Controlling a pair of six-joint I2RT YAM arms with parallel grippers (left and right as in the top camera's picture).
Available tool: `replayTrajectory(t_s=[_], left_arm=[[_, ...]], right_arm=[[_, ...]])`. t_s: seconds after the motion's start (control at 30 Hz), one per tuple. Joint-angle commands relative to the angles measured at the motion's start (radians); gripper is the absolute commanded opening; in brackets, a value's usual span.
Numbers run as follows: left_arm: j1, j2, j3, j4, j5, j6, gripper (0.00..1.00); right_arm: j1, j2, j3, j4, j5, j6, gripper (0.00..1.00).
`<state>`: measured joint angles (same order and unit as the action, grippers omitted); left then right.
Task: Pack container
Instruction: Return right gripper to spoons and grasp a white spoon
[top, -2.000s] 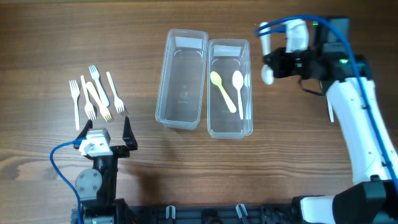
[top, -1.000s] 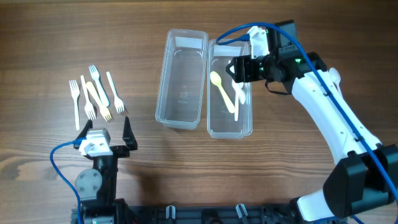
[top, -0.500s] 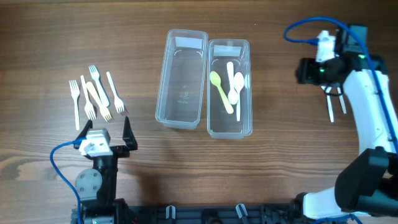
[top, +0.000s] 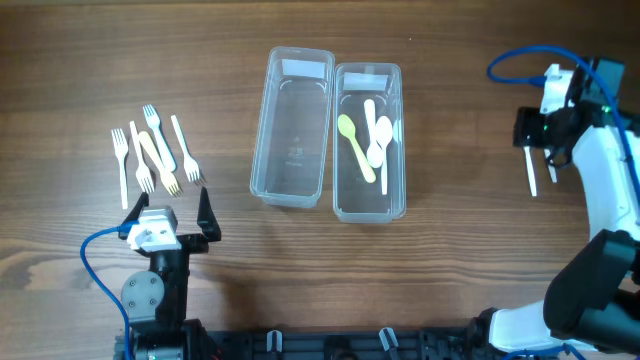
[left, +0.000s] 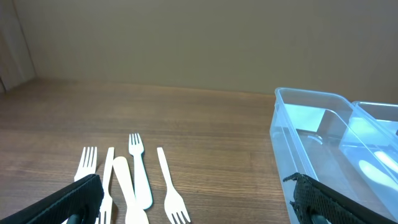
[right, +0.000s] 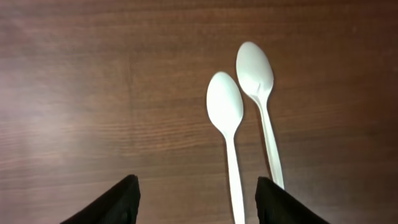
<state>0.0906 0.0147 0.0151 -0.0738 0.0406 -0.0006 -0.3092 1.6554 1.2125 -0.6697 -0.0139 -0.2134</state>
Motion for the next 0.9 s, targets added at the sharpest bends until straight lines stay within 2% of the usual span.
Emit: replayTrajectory(t_s=[0.0,0.43,0.87], left_arm=[[-0.006,-0.006,-0.009,0.003,0.015,0.019,1.0],[-0.006,-0.006,-0.009,0.003,0.015,0.019,1.0],[-0.006,-0.006,-0.009,0.003,0.015,0.019,1.0]], right_arm=[[-0.011,0.014,-0.082,0.08,0.048,-0.076,0.59],[-0.016,0.086,-0.12,0.164,0.1,-0.073,0.53],[-0.036,0.214,-0.121,0.198,0.1,-0.017,0.53]])
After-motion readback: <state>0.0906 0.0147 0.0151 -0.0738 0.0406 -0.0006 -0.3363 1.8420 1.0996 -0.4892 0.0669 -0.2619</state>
